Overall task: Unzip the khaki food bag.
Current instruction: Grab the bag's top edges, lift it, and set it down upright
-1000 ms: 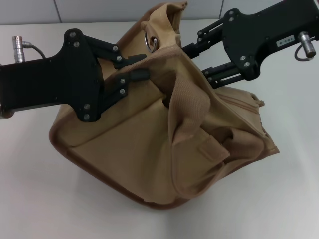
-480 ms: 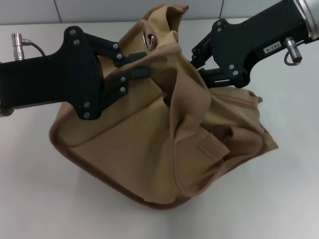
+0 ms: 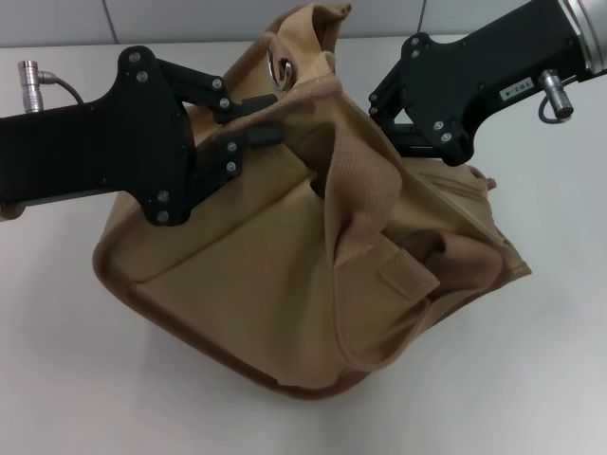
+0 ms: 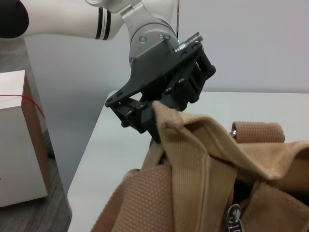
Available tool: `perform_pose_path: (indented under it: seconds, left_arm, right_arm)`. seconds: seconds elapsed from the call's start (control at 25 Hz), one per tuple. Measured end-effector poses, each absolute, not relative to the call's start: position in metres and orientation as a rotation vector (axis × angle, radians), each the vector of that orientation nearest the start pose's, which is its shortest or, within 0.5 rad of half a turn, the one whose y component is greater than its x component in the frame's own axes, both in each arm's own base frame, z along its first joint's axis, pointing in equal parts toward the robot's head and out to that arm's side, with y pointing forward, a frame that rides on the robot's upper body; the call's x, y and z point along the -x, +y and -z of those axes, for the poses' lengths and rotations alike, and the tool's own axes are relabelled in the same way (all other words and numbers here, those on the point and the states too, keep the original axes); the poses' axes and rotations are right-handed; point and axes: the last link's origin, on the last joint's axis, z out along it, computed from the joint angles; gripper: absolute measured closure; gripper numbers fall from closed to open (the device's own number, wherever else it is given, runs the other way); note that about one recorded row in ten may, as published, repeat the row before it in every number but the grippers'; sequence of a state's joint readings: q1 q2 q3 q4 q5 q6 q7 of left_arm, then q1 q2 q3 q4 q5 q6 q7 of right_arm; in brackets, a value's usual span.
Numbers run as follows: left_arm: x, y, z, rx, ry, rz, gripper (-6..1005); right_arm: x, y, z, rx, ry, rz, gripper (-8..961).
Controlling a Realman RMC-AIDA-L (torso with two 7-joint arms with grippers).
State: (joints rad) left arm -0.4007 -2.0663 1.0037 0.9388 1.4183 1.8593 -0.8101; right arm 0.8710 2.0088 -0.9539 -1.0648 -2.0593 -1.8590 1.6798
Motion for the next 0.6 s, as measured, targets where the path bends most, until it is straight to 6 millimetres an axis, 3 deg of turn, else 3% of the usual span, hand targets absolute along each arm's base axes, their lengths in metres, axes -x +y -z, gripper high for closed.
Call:
perform_pose_path:
  seconds: [0.6]
  left_arm:
    - [0.181,0.289,-0.051,2.479,0.727,1.125,907]
  right_arm:
    - [-0.107,0.360,-0.052,3.122,-0.138,-0.322,933]
